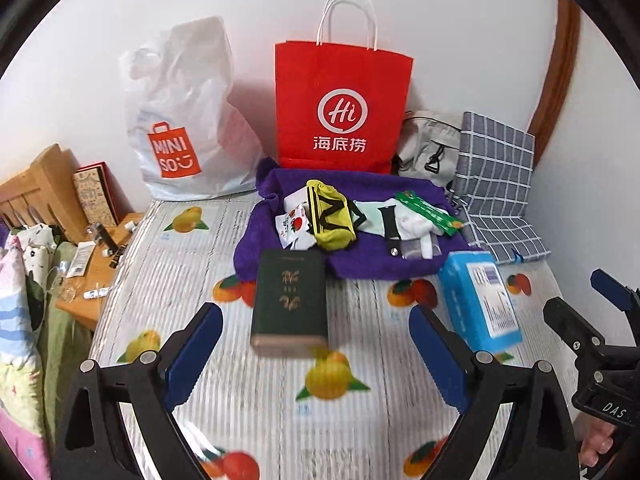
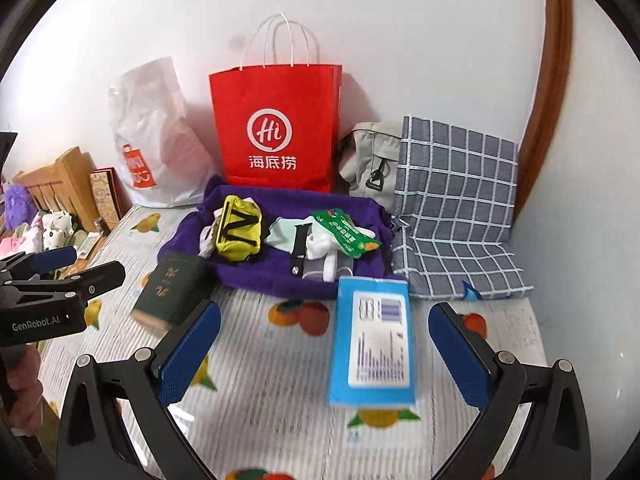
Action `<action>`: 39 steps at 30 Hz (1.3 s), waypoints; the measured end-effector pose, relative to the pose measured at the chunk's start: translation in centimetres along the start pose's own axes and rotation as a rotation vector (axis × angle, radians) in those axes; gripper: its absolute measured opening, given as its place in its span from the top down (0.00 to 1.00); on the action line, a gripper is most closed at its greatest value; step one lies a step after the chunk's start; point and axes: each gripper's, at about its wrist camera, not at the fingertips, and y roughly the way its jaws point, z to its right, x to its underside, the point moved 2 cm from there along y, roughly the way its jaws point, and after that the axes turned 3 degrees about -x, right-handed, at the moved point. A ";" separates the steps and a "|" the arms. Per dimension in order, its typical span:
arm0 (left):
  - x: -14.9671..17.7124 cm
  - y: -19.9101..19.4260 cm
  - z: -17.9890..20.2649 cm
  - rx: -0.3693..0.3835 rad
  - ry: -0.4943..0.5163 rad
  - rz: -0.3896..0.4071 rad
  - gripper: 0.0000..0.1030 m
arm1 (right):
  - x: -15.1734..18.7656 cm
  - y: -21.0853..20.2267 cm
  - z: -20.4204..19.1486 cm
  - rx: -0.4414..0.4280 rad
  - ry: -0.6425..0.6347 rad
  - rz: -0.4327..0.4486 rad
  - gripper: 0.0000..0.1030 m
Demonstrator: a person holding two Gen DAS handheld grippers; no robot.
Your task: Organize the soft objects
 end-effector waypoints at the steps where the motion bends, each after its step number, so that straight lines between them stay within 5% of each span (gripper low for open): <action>1: 0.6 -0.8 0.0 -0.007 -0.002 0.010 0.08 | 0.5 -0.8 0.0 -0.001 0.004 0.004 0.01; 19: 8.1 -10.2 2.0 -0.015 0.005 0.108 0.08 | 8.3 -9.1 -0.1 -0.010 0.056 0.011 0.01; 39: 11.1 -11.5 2.7 -0.020 0.010 0.122 0.08 | 11.9 -10.7 1.7 0.019 0.115 -0.016 0.01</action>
